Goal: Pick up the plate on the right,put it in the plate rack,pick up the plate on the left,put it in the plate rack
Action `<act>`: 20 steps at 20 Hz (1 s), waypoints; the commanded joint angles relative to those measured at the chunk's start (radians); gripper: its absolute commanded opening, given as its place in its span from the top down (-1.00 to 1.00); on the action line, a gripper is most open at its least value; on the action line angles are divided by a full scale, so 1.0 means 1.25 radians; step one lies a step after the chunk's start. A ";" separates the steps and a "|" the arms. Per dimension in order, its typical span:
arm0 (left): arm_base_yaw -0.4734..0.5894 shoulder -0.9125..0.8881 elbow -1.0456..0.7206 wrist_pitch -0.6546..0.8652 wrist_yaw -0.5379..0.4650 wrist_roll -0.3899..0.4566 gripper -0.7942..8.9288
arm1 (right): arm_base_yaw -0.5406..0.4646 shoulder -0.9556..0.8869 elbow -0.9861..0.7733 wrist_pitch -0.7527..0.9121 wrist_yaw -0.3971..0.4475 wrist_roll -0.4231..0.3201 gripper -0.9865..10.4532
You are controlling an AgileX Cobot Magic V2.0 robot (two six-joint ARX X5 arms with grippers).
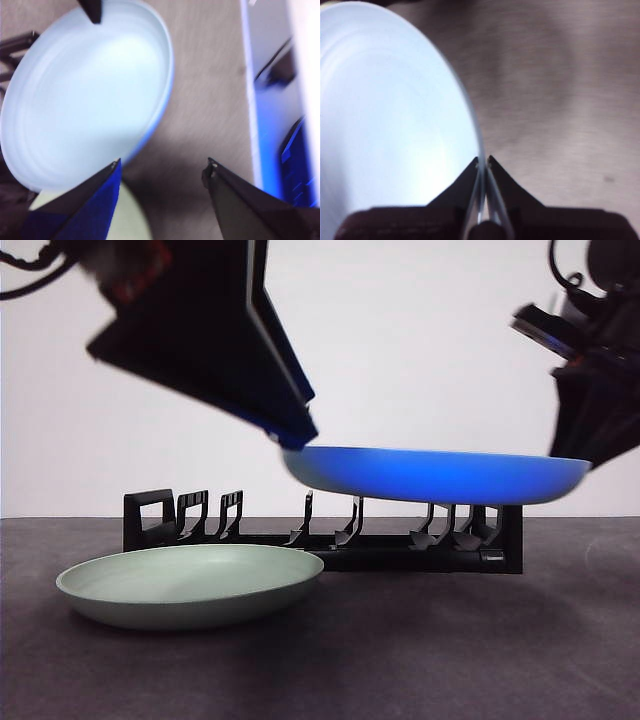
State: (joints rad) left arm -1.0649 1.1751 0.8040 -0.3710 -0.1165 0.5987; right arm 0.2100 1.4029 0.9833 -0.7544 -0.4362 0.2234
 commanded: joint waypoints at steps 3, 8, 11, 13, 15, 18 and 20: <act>-0.011 0.002 0.003 0.039 -0.031 0.028 0.26 | 0.087 0.001 0.006 0.014 -0.008 0.012 0.86; -0.020 0.002 0.003 0.019 -0.019 0.048 0.26 | 0.134 0.001 0.022 0.019 -0.009 0.024 0.86; -0.043 0.002 0.016 -0.022 0.039 0.048 0.26 | 0.132 0.001 0.033 0.020 -0.008 0.024 0.86; -0.067 0.002 0.024 -0.017 0.037 0.048 0.26 | 0.131 0.001 0.033 0.020 -0.006 0.020 0.86; -0.078 0.002 0.041 -0.016 0.037 0.048 0.26 | 0.132 0.001 0.033 0.023 -0.005 0.017 0.86; -0.079 0.002 0.058 -0.016 0.034 0.051 0.28 | 0.132 0.001 0.033 0.025 -0.009 0.017 0.86; -0.079 0.002 0.059 -0.029 0.034 0.052 0.44 | 0.132 0.001 0.033 0.025 -0.010 0.017 0.86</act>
State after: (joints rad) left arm -1.1618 1.1759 0.8791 -0.4080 -0.0753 0.6556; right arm 0.3737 1.4029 1.0191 -0.7315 -0.4431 0.2466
